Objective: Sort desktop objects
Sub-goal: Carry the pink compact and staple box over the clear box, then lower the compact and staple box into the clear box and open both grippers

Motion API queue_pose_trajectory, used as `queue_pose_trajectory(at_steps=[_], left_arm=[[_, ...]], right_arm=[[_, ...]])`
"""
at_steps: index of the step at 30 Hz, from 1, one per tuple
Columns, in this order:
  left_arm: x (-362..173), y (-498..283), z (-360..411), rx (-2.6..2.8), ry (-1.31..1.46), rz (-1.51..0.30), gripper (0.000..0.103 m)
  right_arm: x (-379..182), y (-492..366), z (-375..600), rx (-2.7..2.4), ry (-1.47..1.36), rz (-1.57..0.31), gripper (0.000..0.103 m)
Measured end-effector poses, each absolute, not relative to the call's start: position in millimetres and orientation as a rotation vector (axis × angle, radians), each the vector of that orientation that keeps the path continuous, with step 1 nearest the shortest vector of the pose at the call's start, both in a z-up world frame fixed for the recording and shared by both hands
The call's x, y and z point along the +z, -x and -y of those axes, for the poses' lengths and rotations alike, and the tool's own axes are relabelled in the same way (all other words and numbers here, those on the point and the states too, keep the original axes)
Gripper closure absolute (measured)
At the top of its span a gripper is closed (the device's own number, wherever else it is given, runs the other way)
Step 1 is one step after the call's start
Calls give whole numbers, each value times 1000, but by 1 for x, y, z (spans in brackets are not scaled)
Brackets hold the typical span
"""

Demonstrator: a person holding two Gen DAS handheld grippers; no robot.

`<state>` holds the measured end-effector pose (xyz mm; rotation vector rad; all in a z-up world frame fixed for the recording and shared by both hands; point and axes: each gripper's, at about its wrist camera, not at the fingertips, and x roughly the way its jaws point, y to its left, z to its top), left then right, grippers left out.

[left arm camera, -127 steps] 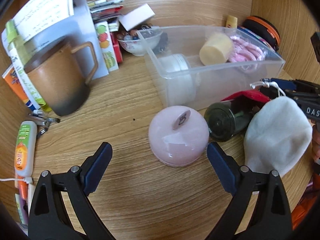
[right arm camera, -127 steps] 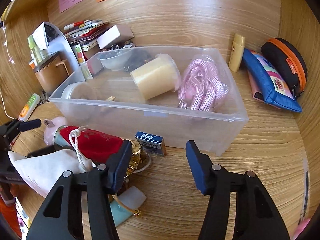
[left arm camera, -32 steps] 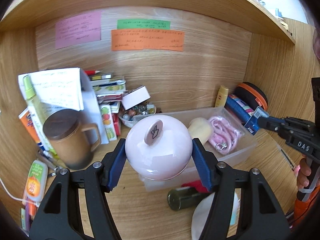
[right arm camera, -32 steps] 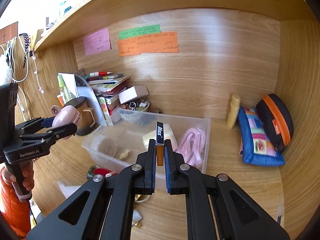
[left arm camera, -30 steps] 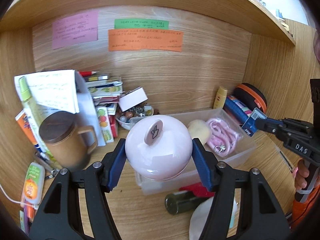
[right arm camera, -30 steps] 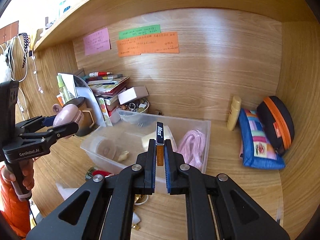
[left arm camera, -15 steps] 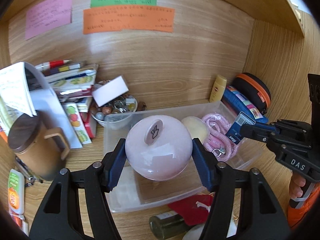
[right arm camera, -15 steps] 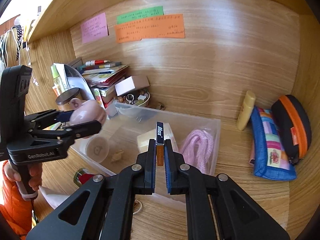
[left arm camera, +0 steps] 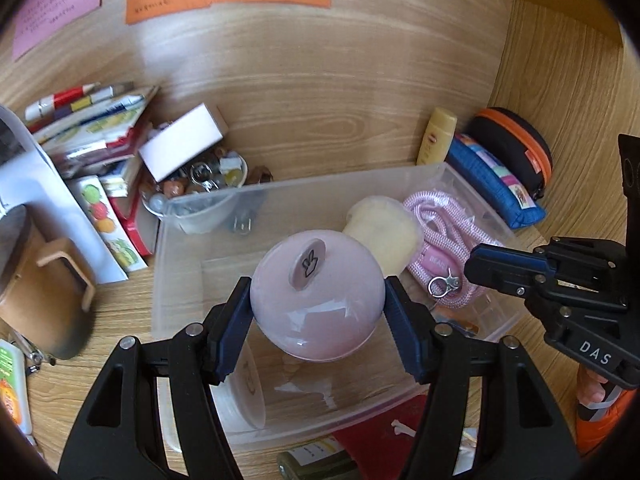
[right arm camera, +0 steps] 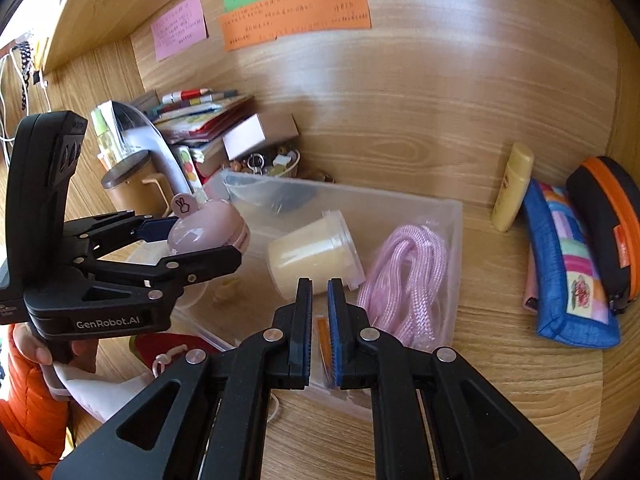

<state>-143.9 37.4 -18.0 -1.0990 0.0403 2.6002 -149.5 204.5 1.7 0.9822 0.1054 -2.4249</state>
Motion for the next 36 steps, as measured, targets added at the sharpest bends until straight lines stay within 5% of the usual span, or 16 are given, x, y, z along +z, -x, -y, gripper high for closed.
queue_pose_trajectory(at_steps=[19, 26, 36], left_arm=[[-30, 146, -42, 2526, 1174, -60, 39], [-26, 144, -40, 2540, 1161, -57, 32], [-3, 135, -33, 2649, 1095, -103, 14]], right_arm=[[-7, 153, -197, -2437, -1006, -167, 96], [-3, 149, -196, -2465, -974, -176, 70], [7, 144, -198, -2500, -932, -172, 54]])
